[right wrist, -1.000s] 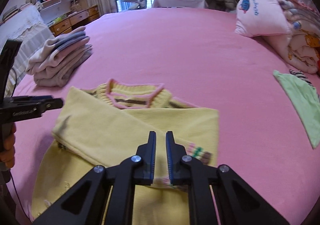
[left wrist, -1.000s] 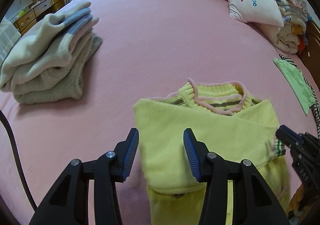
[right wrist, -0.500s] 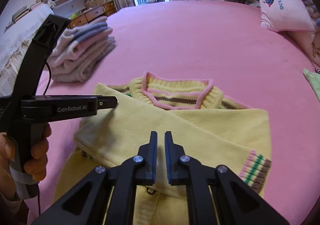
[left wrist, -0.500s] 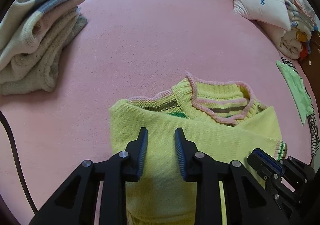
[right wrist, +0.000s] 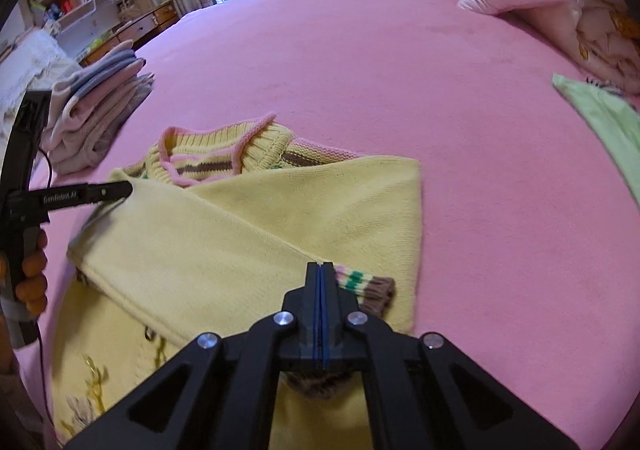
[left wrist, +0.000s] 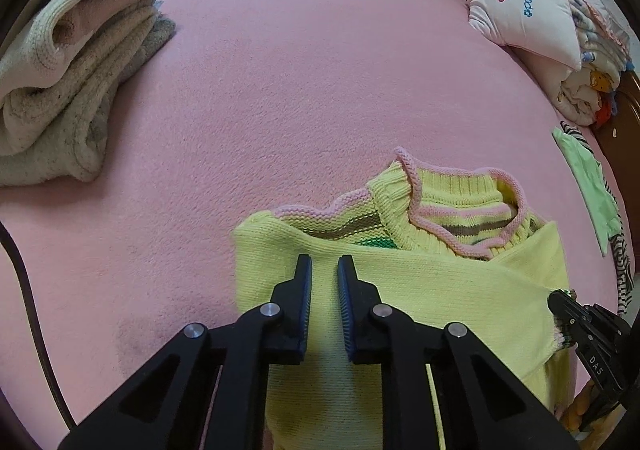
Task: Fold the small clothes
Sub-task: 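Close the right tool and withdraw it from the folded sleeve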
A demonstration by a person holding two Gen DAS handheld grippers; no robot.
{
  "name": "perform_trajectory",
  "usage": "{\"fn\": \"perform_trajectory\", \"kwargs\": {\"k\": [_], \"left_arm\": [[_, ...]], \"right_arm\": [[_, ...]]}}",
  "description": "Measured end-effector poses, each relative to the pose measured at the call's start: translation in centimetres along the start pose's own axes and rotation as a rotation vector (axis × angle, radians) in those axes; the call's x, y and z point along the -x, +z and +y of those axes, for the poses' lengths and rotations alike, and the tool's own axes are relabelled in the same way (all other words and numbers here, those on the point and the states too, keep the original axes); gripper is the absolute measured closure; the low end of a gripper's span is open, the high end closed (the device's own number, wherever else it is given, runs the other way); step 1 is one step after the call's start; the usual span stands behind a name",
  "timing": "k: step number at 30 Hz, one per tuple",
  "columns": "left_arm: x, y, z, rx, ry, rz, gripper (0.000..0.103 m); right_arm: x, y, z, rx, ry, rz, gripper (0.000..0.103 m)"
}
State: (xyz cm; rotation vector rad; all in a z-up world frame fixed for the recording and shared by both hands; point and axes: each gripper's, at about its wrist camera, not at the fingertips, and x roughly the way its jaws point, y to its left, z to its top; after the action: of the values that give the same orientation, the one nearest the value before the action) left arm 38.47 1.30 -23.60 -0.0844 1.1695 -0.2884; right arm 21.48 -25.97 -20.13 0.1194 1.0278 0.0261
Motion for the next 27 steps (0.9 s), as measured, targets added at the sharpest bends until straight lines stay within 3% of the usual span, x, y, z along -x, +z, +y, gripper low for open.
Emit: {"fn": "perform_trajectory", "kwargs": {"k": [8,14,18,27], "left_arm": [[4.0,-0.7,-0.1,-0.005,-0.007,-0.024,0.09],[6.0,-4.6,-1.3,-0.024,-0.078,-0.004,0.09],[4.5,-6.6,-1.8,-0.053,-0.023,0.02,0.09],[4.0,-7.1,-0.2,-0.047,-0.054,0.016,0.092]], "right_arm": [[2.7,-0.1,0.1,-0.036,0.017,-0.037,0.103],[3.7,-1.6,3.4,0.019,0.095,-0.027,0.103],[2.7,-2.4,4.7,0.051,0.09,0.004,0.103],[1.8,-3.3,0.2,-0.027,0.039,0.05,0.103]]}}
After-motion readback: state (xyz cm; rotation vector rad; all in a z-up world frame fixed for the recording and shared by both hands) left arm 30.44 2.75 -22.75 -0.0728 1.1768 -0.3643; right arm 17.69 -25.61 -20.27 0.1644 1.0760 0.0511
